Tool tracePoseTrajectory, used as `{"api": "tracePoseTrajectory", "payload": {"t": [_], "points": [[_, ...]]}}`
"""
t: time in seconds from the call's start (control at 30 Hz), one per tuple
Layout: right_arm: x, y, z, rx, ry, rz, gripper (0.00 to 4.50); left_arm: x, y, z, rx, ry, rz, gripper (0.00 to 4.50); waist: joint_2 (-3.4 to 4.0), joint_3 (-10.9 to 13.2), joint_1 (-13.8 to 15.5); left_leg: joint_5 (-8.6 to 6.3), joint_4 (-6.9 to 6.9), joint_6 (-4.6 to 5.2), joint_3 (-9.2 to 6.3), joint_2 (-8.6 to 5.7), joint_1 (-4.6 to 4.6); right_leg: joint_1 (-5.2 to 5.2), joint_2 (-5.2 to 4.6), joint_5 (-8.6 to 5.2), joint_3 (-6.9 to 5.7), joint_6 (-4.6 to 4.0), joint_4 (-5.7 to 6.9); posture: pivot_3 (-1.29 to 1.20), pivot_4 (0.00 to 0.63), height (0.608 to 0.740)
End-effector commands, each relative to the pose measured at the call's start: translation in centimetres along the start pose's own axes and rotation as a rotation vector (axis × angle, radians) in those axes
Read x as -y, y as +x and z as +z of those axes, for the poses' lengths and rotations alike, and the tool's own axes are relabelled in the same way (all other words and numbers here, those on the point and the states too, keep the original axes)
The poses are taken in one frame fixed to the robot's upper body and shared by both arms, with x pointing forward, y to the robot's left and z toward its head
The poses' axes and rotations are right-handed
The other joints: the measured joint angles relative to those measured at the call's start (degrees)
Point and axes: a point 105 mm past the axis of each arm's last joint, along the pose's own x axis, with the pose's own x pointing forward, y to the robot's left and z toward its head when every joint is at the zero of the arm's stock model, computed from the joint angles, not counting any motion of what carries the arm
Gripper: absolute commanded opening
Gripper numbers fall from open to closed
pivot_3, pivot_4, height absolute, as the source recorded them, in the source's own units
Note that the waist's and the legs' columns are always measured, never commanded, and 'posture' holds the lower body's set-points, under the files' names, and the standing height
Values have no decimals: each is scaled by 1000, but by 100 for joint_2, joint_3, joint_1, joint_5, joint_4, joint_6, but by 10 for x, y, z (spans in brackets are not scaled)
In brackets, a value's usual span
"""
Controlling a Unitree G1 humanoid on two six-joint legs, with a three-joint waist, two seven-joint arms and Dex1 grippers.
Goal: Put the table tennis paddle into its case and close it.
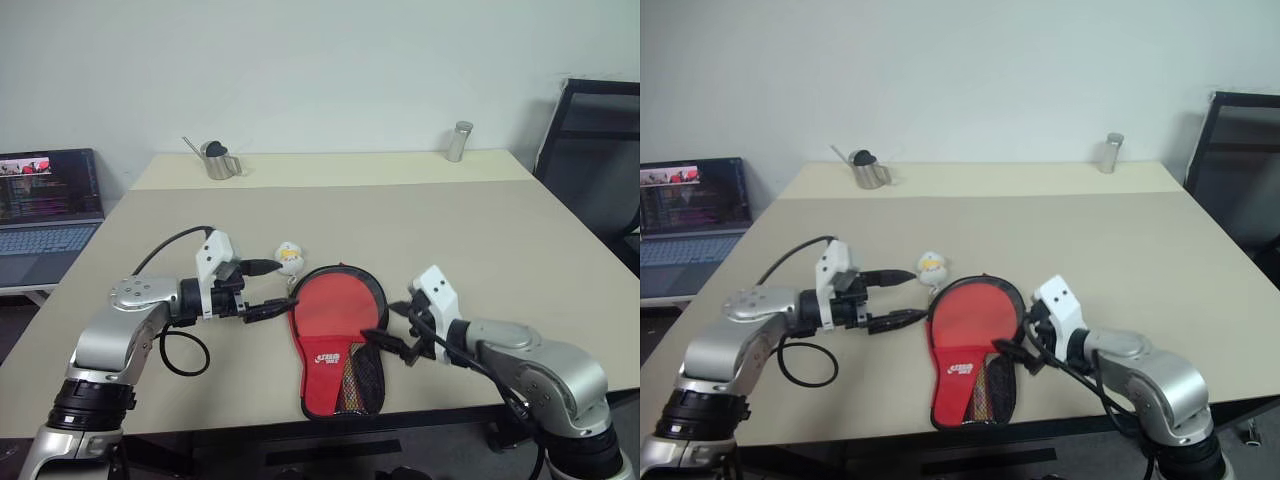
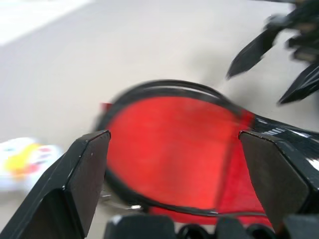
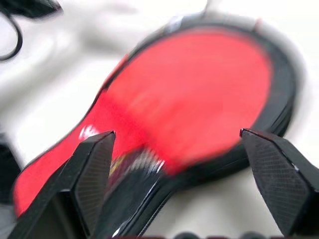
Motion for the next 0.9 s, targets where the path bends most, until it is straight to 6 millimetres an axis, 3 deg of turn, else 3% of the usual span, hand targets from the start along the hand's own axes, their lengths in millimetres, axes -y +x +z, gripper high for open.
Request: {"api": "tracePoseTrajectory", "payload": {"t": [0.03,0.23,0.43,0.73,0.9], "points": [[-6,7,24,108,-60,60,4457,-19,-9,5,31,13,144,4500,0,0,4,0,0,0,-2,0,0,1,0,0,0,0,0,0,150,740],[-24,40,20,109,-68,167,4457,-48,-7,3,23,21,307,4500,-3,-2,9,0,2,0,-1,-1,-1,1,0,0,-7,0,3,0,150,740],[-20,58,3,77,-60,147,4457,-69,3,-6,9,-75,402,4500,-4,-2,16,1,4,0,1,-8,-4,3,-3,2,-9,2,2,0,150,740],[-25,68,2,87,-61,143,4457,-98,43,-31,-64,-242,455,4500,-12,-6,33,1,10,0,-6,-15,-4,4,5,2,-22,2,9,0,150,740],[-26,72,1,82,-80,145,4457,-98,71,-41,-122,-295,409,4500,-14,-7,17,1,10,0,3,-20,-5,4,5,3,-17,4,4,0,150,740]]}}
